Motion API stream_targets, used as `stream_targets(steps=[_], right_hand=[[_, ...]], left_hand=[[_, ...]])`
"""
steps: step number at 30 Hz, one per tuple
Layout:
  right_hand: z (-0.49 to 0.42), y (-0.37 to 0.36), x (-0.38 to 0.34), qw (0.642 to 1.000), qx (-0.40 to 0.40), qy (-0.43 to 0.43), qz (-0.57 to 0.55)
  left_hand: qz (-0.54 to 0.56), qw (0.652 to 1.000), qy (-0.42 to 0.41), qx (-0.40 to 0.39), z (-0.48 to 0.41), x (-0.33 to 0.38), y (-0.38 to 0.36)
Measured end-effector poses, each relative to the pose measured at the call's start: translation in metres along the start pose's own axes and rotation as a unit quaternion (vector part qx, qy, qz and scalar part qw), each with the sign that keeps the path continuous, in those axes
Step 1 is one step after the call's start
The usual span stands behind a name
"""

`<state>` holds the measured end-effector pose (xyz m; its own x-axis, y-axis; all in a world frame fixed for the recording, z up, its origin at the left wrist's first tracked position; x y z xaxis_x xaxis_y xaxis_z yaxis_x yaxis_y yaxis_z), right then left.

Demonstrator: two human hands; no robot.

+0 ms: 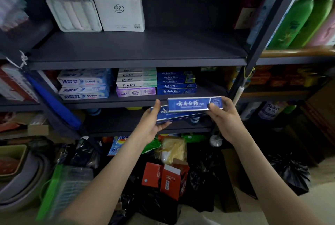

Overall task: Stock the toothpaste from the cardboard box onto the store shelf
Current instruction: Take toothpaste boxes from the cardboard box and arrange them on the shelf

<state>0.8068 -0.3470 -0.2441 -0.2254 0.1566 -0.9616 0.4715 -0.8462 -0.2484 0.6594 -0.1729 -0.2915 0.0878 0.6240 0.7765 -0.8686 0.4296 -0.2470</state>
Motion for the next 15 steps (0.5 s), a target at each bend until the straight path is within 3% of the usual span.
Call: stream_targets(steps=[3, 9, 13, 15], right_hand=[[-0.005, -0.005, 0.003, 0.990, -0.005, 0.041, 0.135], [-0.017, 0.002, 0.008, 0.972, 0.045, 0.024, 0.231], [-0.018, -0.002, 0.021, 0.983, -0.038, -0.140, 0.112], [-0.021, -0.003, 0.022, 0.979, -0.079, -0.169, 0.080]], left_hand=[[-0.009, 1.000, 0.000, -0.002, 0.001, -0.005, -0.002], [-0.019, 1.000, -0.012, -0.018, 0.000, -0.006, -0.009], [-0.042, 0.997, -0.038, -0.046, -0.001, 0.002, -0.014], [-0.056, 0.996, -0.056, -0.047, -0.006, 0.008, -0.018]])
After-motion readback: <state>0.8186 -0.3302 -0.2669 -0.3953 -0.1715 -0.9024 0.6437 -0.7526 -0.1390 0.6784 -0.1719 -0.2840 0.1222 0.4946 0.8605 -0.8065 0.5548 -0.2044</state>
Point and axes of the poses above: each hand's wrist, its own z-axis away from the middle knuckle, its own y-axis out of the back of the hand, x = y × z, the point moved 7 cm from there along -z, towards the middle knuckle, and after that the axes turned 10 degrees about x, right-handed, at the moved point
